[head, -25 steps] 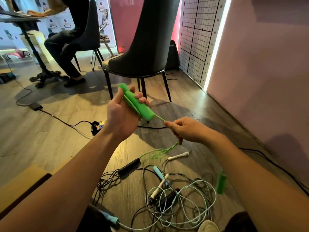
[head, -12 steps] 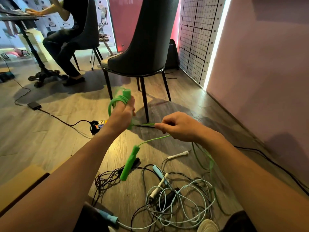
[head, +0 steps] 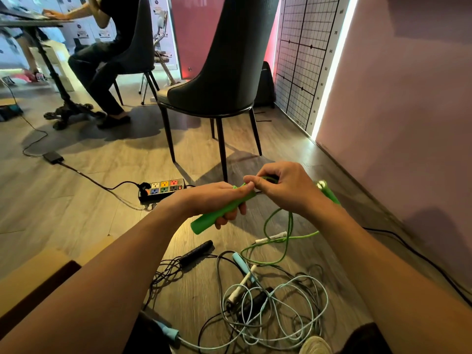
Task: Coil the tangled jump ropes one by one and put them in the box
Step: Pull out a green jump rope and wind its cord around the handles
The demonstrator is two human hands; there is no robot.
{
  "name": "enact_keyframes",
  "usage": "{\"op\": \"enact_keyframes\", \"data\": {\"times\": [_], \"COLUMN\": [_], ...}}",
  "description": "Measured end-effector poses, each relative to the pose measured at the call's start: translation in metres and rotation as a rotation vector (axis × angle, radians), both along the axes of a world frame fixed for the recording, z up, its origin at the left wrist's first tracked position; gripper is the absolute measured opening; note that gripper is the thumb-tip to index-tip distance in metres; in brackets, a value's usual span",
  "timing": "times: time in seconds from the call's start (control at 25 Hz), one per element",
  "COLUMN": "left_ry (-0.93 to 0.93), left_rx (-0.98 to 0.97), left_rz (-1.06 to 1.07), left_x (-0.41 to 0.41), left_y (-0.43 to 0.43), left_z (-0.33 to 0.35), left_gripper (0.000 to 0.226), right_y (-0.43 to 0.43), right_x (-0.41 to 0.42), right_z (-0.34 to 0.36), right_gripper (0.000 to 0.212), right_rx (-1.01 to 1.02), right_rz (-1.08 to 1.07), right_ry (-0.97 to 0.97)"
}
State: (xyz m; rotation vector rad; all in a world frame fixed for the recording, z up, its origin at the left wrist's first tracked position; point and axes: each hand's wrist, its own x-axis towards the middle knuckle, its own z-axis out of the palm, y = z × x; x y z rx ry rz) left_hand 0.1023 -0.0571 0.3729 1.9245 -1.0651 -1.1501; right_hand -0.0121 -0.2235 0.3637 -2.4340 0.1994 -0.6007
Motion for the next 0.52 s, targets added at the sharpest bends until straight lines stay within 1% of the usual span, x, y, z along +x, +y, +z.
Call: {"op": "enact_keyframes", "data": {"times": [0.08, 0.12, 0.16, 0.24, 0.32, 0.36, 0.4, 0.44, 0.52], "left_ry": [0.087, 0.17, 0.282, 0.521, 0.728, 0.811, 0.881, 0.938, 0.978], "left_rx": [-0.024, -0.044, -0.077, -0.223, -0.413, -0.498, -0.57, -0.628, -0.698], "left_rz": [-0.011, -0.007, 0.001, 0.036, 0.082, 0.106, 0.136, 0.175, 0.253], "left_x": [-0.003, -0.004, -0.006, -0.007, -0.002, 0.002, 0.006, 0.009, 0.015], "left_y": [0.0, 0.0, 0.001, 0.003, 0.004, 0.005, 0.006, 0.007, 0.011], "left_z": [0.001, 0.002, 0.004, 0.009, 0.011, 0.012, 0.012, 0.012, 0.011], "left_gripper": [0.065, 0.065, 0.064, 0.061, 0.06, 0.059, 0.059, 0.057, 0.055], "right_y": [0.0, -0.001, -0.002, -0.005, -0.006, -0.008, -0.011, -0.014, -0.018], "right_x": [-0.003, -0.005, -0.007, -0.008, -0.008, -0.007, -0.008, -0.008, -0.01], "right_z": [0.006, 0.009, 0.012, 0.017, 0.019, 0.019, 0.02, 0.019, 0.014], "right_gripper": [0.044, 0.047, 0.051, 0.055, 0.049, 0.044, 0.038, 0.031, 0.02], "right_rx": [0.048, 0.124, 0.223, 0.432, 0.726, 0.887, 0.983, 0.984, 0.866], "right_rz": [-0.027, -0.041, -0.047, -0.052, -0.019, 0.017, 0.052, 0.078, 0.087], "right_ry": [-0.038, -0.033, -0.013, 0.068, 0.154, 0.162, 0.156, 0.15, 0.144]}}
